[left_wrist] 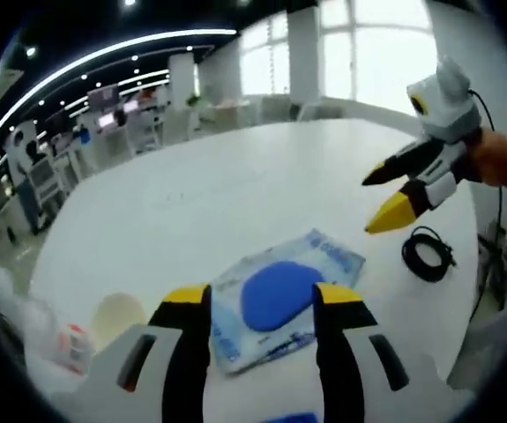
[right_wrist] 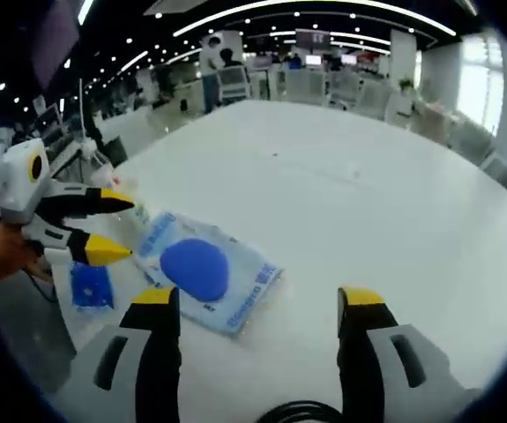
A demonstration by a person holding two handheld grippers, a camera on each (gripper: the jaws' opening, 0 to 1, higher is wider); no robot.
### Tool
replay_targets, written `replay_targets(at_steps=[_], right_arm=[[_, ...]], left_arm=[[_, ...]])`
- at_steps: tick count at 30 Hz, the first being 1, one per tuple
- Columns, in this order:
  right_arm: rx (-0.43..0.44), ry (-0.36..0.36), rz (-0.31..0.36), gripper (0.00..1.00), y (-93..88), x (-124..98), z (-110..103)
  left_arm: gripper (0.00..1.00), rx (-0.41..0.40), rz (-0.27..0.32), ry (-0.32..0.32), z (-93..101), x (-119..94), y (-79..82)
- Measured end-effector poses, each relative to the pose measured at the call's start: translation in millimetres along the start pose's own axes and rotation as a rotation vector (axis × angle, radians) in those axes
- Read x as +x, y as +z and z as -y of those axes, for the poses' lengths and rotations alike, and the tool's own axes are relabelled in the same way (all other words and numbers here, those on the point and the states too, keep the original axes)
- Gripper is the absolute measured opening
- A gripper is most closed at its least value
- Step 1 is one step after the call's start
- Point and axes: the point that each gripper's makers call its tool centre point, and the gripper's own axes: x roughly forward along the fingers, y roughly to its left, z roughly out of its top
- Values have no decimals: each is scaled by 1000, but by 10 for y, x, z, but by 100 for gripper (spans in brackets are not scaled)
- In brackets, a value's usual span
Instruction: Arrange the tabletop items into an orderly group along one side of the table until the central work area is clear of visible clutter.
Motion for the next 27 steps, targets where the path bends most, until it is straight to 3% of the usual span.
replay_targets(at_steps=[10, 19, 27], right_arm=[[-26, -23, 41, 77, 29, -381, -241], [-35, 42, 116, 88, 72, -651, -666], [-22, 73, 131, 92, 4, -707, -1059]], left_arm=[[46, -12, 47, -42, 60, -320, 48], [47, -18, 43, -73, 16, -710, -139], [46, -36, 50, -84, -83, -1024, -323]])
